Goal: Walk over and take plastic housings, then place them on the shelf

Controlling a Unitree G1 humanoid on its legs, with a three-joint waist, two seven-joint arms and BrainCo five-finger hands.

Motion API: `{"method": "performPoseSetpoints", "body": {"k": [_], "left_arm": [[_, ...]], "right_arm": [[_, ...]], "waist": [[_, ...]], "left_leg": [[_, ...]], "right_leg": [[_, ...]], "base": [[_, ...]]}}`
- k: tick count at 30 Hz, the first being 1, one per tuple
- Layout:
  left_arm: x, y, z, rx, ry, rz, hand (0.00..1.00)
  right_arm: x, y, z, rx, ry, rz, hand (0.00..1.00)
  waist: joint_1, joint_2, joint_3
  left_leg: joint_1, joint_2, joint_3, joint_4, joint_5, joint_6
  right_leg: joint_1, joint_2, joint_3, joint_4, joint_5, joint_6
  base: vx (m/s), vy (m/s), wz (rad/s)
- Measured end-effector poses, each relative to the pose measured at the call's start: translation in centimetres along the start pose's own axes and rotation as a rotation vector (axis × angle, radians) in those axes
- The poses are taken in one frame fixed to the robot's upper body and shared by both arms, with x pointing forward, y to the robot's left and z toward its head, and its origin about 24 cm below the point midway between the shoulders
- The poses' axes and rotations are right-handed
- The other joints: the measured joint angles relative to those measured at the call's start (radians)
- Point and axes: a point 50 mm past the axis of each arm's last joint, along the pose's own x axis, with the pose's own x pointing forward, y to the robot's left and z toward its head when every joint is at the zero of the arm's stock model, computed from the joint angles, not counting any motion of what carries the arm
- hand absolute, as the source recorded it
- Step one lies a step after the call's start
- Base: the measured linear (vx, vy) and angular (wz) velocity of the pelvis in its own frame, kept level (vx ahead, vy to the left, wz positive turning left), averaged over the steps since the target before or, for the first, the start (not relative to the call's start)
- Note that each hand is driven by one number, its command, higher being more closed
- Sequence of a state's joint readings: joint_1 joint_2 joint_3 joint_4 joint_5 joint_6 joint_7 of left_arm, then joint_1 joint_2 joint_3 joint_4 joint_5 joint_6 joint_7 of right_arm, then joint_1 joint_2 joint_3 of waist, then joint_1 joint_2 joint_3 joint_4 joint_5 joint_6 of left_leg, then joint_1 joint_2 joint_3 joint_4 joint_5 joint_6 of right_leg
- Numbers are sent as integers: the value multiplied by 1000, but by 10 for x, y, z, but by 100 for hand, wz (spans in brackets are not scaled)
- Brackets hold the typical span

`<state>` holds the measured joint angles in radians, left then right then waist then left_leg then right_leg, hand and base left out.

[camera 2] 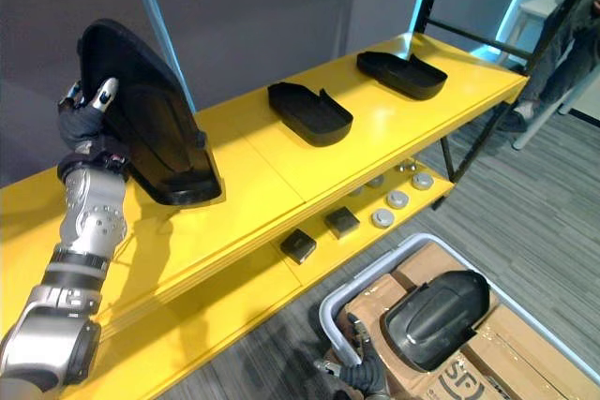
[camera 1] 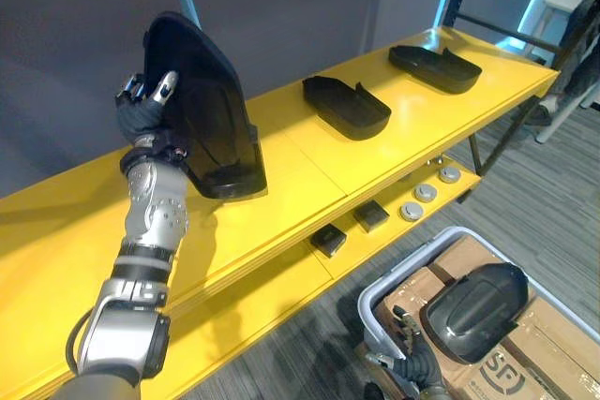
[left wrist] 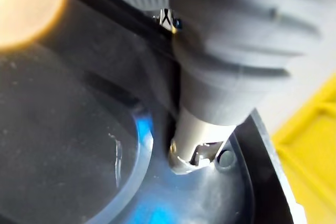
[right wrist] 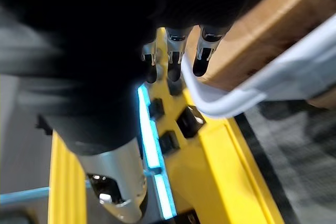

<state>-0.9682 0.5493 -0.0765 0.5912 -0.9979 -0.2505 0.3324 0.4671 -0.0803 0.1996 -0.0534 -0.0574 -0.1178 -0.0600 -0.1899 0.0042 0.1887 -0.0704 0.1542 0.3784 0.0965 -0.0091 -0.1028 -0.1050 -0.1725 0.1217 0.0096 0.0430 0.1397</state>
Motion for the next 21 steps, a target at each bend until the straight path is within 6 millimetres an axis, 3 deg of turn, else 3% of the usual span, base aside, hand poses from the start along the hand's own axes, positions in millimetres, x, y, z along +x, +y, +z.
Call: {"method": "performPoseSetpoints", "body": {"k": [4, 9, 14, 21], "left_arm": [[23, -19, 35, 37, -79, -6, 100], [44, -17, 91, 94, -198, 54, 100], [50, -1, 110, 140, -211, 153, 100], [52, 14, 111, 250, -182, 237, 100]], "right_arm": [[1, 11, 2, -1, -8, 50, 0], [4, 20, 4, 4, -21, 89, 0], [6, 33, 3, 10, -18, 134, 0], [5, 37, -1, 10, -1, 147, 0]], "waist": [[-9, -31, 47], [-16, -57, 102], [-14, -65, 136], [-14, -81, 161]], "left_leg": [[-34, 2, 7, -29, 30, 0], [-88, 5, 13, -44, 57, 2], [-108, 5, 9, -58, 76, 4], [-128, 4, 5, -58, 82, 6]], "right_leg": [[-51, 7, 6, -1, 17, -3], [-114, 14, 14, -8, 45, -6], [-124, 15, 10, -36, 68, -7], [-143, 15, 8, -36, 72, -8]], "base": [[-38, -9, -6], [-57, 2, -4], [-44, 6, 2], [-31, 17, 2]]}}
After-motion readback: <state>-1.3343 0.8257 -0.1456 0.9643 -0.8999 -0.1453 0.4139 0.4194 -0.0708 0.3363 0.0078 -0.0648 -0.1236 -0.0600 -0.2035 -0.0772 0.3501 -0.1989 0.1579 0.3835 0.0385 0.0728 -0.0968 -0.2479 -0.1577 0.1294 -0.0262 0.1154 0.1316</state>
